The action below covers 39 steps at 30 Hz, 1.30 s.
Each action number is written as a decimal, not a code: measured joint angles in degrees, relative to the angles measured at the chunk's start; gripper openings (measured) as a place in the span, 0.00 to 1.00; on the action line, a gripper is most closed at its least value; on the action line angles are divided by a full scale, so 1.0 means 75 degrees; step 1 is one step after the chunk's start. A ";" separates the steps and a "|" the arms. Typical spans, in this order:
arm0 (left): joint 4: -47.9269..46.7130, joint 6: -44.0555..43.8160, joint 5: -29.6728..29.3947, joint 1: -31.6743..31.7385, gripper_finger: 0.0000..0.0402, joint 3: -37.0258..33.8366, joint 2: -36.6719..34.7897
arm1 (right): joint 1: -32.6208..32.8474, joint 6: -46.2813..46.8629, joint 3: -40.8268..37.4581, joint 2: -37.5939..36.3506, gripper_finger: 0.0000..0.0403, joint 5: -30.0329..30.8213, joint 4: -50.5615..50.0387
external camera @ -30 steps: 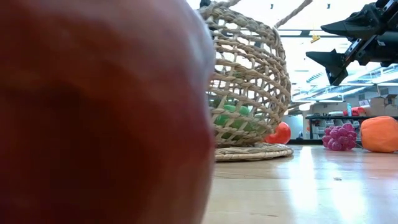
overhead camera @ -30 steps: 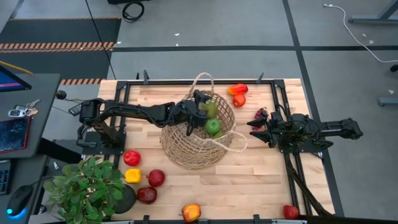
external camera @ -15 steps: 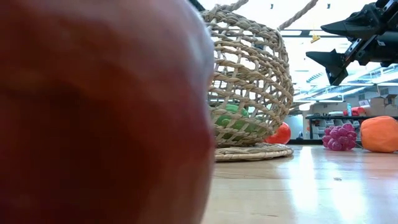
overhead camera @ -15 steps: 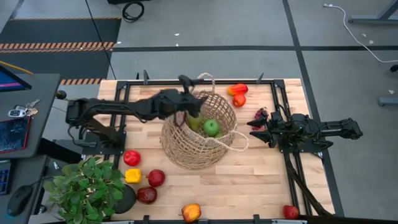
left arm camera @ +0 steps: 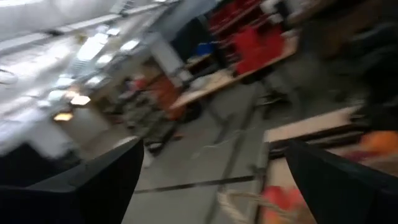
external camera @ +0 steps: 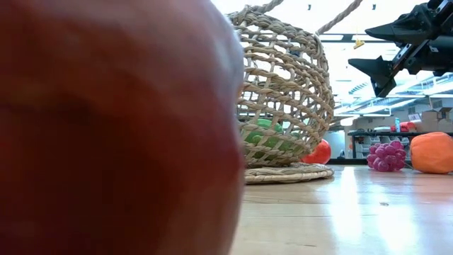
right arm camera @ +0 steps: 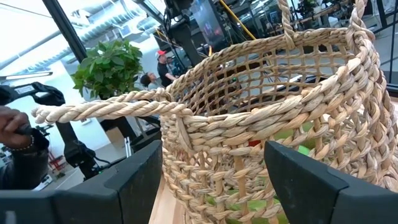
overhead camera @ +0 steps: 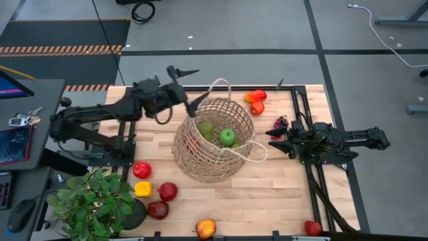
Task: Build produce basket
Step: Put the pomegranate into the basket
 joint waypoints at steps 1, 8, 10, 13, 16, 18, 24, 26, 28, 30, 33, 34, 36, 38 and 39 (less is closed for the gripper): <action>-0.0291 -0.0203 0.0297 0.0060 0.99 -0.0001 -0.0138 | 0.0003 0.0000 -0.0003 -0.0001 0.71 0.0000 0.0000; -0.2178 -0.1207 0.1444 0.0244 0.99 -0.0009 -0.0745 | 0.0000 0.0000 0.0000 0.0001 0.71 0.0000 0.0000; -0.2714 -0.1420 0.2074 0.0246 0.99 -0.0006 -0.0873 | 0.0001 0.0000 0.0000 0.0001 0.71 0.0000 0.0000; -0.3452 -0.1745 0.3298 0.0240 0.99 -0.0003 -0.0954 | 0.0003 0.0000 0.0000 0.0001 0.71 0.0000 0.0000; -0.3838 -0.2320 0.4186 0.0235 0.99 -0.0003 -0.0951 | 0.0002 0.0000 0.0000 0.0001 0.71 0.0000 0.0000; -0.3913 -0.3008 0.4329 0.0173 0.99 0.0007 -0.0851 | 0.0002 0.0000 0.0000 0.0000 0.71 0.0000 0.0000; -0.4934 -0.4927 0.4331 -0.0023 0.99 0.0010 -0.0700 | 0.0001 0.0000 0.0000 0.0001 0.71 0.0000 0.0000; -0.5225 -0.5036 0.4372 -0.0162 0.99 -0.0009 -0.0678 | 0.0003 0.0000 0.0000 0.0001 0.71 0.0000 0.0000; -0.5192 -0.4968 0.4639 -0.0423 0.99 0.0004 -0.0549 | 0.0000 0.0000 0.0000 0.0001 0.71 0.0000 0.0000; -0.5187 -0.5078 0.4688 -0.0748 0.99 -0.0003 -0.0429 | 0.0003 0.0000 0.0000 -0.0002 0.71 0.0000 0.0000; -0.5115 -0.5076 0.4717 -0.1220 0.99 -0.0003 -0.0187 | 0.0003 0.0000 0.0000 0.0001 0.71 0.0000 0.0000; -0.5189 -0.5076 0.4715 -0.1376 0.99 -0.0003 -0.0103 | 0.0002 0.0000 0.0000 -0.0002 0.71 0.0000 0.0000; -0.5161 -0.4929 0.4713 -0.1694 0.99 -0.0003 0.0114 | 0.0003 0.0000 0.0000 0.0001 0.71 0.0000 -0.0003; -0.5190 -0.4642 0.4709 -0.2001 0.99 -0.0003 0.0310 | 0.0003 0.0000 0.0000 -0.0001 0.71 0.0000 0.0015; -0.5187 -0.4464 0.4712 -0.2152 0.99 -0.0003 0.0398 | 0.0000 0.0000 0.0000 -0.0002 0.71 0.0000 0.0008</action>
